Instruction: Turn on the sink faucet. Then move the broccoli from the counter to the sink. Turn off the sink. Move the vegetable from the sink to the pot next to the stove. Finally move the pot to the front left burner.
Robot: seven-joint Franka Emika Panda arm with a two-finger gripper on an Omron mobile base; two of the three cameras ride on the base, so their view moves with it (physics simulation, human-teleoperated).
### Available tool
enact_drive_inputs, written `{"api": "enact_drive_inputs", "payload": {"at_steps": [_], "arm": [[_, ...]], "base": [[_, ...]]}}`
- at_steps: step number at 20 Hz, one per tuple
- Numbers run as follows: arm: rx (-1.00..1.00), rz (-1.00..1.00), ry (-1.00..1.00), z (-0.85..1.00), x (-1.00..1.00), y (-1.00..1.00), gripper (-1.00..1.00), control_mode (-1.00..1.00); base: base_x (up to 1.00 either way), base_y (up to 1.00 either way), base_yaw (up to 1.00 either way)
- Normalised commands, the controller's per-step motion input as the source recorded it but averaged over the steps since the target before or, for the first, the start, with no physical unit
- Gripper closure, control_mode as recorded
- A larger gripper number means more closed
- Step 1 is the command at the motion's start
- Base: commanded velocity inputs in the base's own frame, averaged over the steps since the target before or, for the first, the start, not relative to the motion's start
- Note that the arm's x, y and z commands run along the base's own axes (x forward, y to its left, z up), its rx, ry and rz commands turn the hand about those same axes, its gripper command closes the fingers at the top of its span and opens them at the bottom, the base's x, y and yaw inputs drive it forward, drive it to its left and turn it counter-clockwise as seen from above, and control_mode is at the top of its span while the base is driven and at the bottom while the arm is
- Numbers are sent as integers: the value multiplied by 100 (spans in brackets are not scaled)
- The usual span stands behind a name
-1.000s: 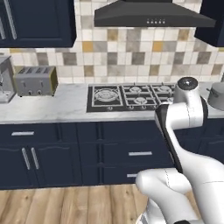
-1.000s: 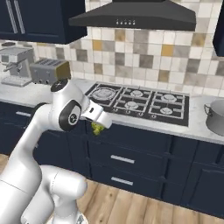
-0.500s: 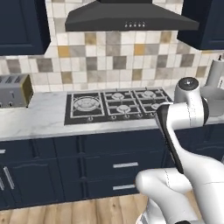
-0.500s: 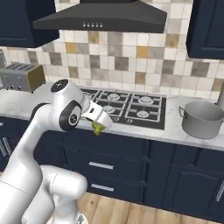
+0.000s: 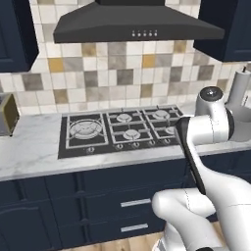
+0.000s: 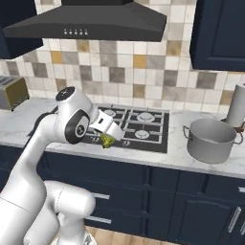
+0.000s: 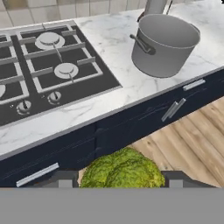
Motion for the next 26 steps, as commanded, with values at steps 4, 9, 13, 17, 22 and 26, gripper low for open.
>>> {"api": "enact_drive_inputs", "payload": {"at_steps": [4,9,13,17,22,26], "arm": [[0,0,0,0,0,0,100,100],[0,0,0,0,0,0,100,100],[0,0,0,0,0,0,100,100],[0,0,0,0,0,0,100,100],[0,0,0,0,0,0,100,100],[0,0,0,0,0,0,100,100]], "base": [[46,-37,-8],[25,-56,-6],[23,-54,-3],[30,-37,0],[26,-17,0],[28,0,4]]}}
